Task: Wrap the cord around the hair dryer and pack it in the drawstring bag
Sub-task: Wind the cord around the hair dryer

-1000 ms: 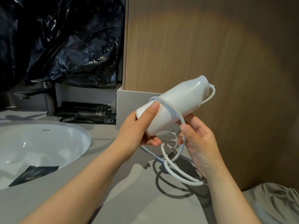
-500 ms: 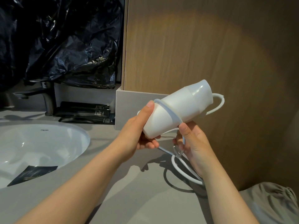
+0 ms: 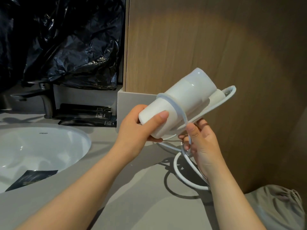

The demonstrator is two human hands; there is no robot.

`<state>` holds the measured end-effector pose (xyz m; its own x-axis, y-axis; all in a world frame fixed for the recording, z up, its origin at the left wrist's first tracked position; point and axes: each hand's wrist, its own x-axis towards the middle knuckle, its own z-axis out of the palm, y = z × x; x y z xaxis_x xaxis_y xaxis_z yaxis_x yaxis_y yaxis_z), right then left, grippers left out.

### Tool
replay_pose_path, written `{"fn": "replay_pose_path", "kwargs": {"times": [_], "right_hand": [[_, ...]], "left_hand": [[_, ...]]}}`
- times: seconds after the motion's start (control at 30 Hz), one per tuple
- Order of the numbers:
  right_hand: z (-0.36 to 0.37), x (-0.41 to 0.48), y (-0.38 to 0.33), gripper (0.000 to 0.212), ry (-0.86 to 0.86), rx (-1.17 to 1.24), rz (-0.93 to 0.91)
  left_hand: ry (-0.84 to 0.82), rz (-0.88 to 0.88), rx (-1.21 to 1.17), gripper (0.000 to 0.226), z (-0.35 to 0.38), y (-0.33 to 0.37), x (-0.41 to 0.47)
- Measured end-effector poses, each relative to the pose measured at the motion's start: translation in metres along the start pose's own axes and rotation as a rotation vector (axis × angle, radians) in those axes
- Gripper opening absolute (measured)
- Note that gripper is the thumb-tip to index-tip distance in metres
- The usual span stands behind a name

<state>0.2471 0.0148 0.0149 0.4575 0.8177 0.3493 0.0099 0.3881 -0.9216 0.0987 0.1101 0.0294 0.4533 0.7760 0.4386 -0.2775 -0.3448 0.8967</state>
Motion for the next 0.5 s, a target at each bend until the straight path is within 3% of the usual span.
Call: {"fn": "replay_pose_path", "kwargs": {"times": [0.07, 0.23, 0.3, 0.5], "right_hand": [[-0.0008, -0.0010, -0.0026, 0.046, -0.019, 0.009, -0.020], [0.0012, -0.0025, -0.0046, 0.047, -0.039, -0.062, -0.078], [0.0025, -0.0025, -0.0043, 0.043, 0.005, -0.094, -0.081], [0.0038, -0.0041, -0.0036, 0.041, 0.078, -0.145, -0.085]], "left_hand": [[-0.029, -0.091, -0.089, 0.055, 0.0026, 0.0018, 0.0001], [-0.016, -0.247, -0.194, 0.068, 0.0015, 0.0018, 0.0049], [0.005, -0.223, -0.149, 0.078, 0.0009, 0.0008, 0.0052], [0.084, 0.015, 0.113, 0.057, 0.0014, 0.0032, -0.0024]]}}
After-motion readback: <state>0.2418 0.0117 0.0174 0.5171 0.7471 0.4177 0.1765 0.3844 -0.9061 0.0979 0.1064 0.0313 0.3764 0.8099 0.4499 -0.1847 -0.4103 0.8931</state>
